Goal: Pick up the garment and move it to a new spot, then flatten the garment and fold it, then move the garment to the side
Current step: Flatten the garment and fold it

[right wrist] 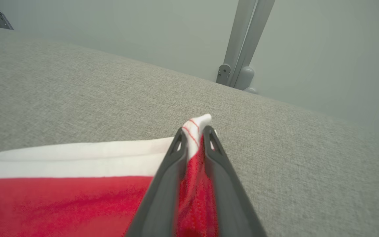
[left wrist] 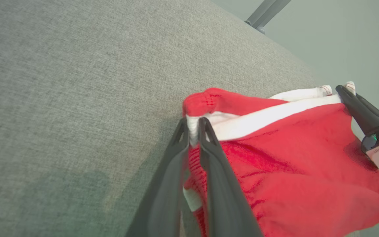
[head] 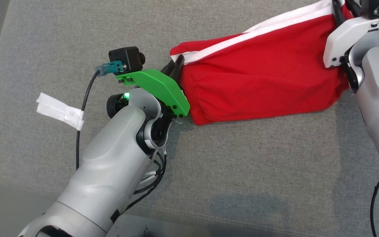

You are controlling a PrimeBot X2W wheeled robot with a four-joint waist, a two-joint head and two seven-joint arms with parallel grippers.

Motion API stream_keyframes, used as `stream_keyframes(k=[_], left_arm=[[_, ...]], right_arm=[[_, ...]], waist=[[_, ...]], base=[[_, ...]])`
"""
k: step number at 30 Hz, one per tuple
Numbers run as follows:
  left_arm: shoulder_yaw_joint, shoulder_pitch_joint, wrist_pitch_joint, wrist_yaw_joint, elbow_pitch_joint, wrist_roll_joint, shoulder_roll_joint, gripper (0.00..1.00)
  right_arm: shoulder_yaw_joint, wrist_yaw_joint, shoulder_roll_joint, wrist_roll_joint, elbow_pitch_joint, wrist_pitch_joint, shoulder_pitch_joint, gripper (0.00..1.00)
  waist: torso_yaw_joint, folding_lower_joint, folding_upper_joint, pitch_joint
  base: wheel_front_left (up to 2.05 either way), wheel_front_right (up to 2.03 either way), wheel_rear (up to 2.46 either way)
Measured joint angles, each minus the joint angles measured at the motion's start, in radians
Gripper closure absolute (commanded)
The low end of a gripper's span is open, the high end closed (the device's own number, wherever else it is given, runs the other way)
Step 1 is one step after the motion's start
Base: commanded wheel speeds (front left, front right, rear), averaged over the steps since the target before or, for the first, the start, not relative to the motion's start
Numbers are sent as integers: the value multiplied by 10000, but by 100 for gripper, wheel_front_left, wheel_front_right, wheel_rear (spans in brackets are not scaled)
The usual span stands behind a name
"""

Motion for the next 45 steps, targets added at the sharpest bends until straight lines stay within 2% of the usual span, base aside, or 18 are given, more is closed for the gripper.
stream_keyframes(k=[4, 7, 11, 14, 18, 21, 25, 30, 31, 32, 33, 37, 40, 45], left_arm=[[-238, -73, -610, -19, 102, -19, -2, 0], [-497, -70, -1348, -174, 94, 485, 59, 0], [-708, 196, -2188, -167, -428, 1235, 487, 0], [-761, 748, -2456, 15, -1243, 1871, 888, 0], [-462, 1762, -2545, 635, -2694, 2957, 1471, 0], [21, 2735, -2569, 953, -3825, 3670, 1657, 0], [487, 3820, -2569, 1066, -4615, 4483, 1770, 0], [1018, 4602, -2569, 826, -5204, 5273, 1653, 0], [1126, 4763, -2569, 750, -5252, 5325, 1597, 0], [1189, 4902, -2569, 642, -5294, 5549, 1588, 0], [1277, 5020, -2569, 575, -5329, 5731, 1574, 0], [1870, 5614, -2571, 297, -5413, 6013, 1475, 0], [2378, 6399, -2569, 2, -5442, 6401, 1467, 0], [2959, 7599, -2569, -278, -5582, 6859, 1476, 0]], right_arm=[[27, 0, 153, -33, -13, -73, -85, 0], [255, 0, 198, 33, -268, -88, -70, 0], [591, -2, 144, 385, -441, -100, 217, 0], [874, 0, 33, 669, -357, 337, 476, 0], [1346, 0, -184, 930, -244, 1114, 760, 0], [1662, -2, -366, 1081, -240, 1549, 911, 0], [1931, 0, -686, 1197, -270, 1877, 962, 0], [1937, -6, -792, 1611, -213, 2360, 957, 0], [1933, -13, -792, 1756, -209, 2479, 964, 22], [1937, -13, -757, 1952, -219, 2577, 992, 68], [1937, -13, -729, 2178, -240, 2686, 1027, 100], [2148, -15, -502, 3122, -713, 3060, 1453, 100], [2452, -13, -493, 4136, -1547, 3256, 2163, 100], [2562, -8, -794, 5524, -2708, 3649, 3240, 100]], waist=[[-33, 0, 0, -96], [-78, 0, -1, -276], [-146, 0, 0, -591], [-212, 0, 0, -805], [-296, 0, 0, -913], [-273, 0, 0, -816], [-159, 0, 0, -582], [58, 0, 0, -453], [85, 0, 0, -471], [99, 0, 0, -500], [103, 0, 0, -540], [32, 0, 0, -785], [-181, 0, 0, -1169], [-561, 0, 0, -1813]], base=[[0, 0, 0], [0, 0, 0], [0, 0, 0], [0, 0, 0], [0, 0, 0], [0, 0, 0], [0, 0, 0], [0, 0, 0], [0, 0, 0], [0, 0, 0], [0, 0, 0], [0, 0, 0], [0, 0, 0], [0, 0, 0]])
